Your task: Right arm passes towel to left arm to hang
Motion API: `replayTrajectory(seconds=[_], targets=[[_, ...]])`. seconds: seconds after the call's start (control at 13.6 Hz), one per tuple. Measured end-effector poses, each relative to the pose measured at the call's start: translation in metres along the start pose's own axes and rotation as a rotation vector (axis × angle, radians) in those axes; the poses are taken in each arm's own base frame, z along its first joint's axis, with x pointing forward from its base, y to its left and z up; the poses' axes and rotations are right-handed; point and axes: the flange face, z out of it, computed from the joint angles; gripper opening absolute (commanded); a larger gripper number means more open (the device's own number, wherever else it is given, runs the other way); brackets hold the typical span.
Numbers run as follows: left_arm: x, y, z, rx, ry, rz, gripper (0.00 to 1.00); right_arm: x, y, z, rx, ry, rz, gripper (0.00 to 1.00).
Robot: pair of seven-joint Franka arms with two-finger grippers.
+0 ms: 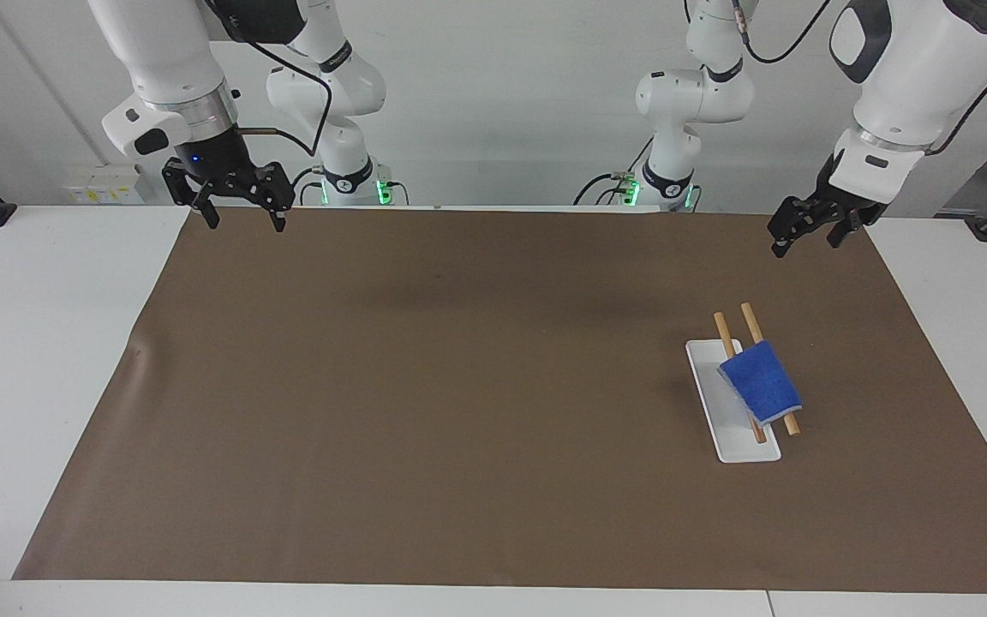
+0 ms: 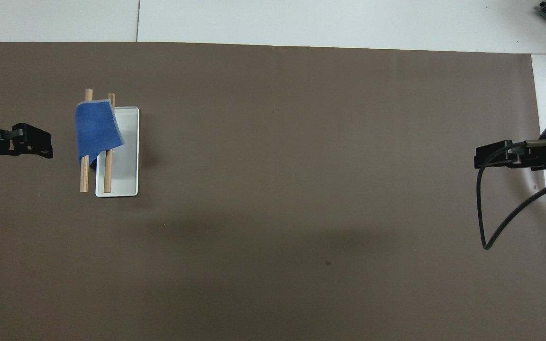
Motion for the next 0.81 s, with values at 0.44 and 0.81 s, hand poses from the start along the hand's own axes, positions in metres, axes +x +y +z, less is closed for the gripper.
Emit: replayTrajectory(seconds=[0.44, 0.81], targets=[[0.006, 0.022, 0.028, 0.013, -0.050, 0.035, 1.00, 0.000, 0.000, 0.000, 0.000, 0.000, 0.000, 1.00], [0.014, 0.018, 0.017, -0.070, 0.002, 0.008, 1.00, 0.000, 0.000, 0.000, 0.000, 0.000, 0.000, 1.00]])
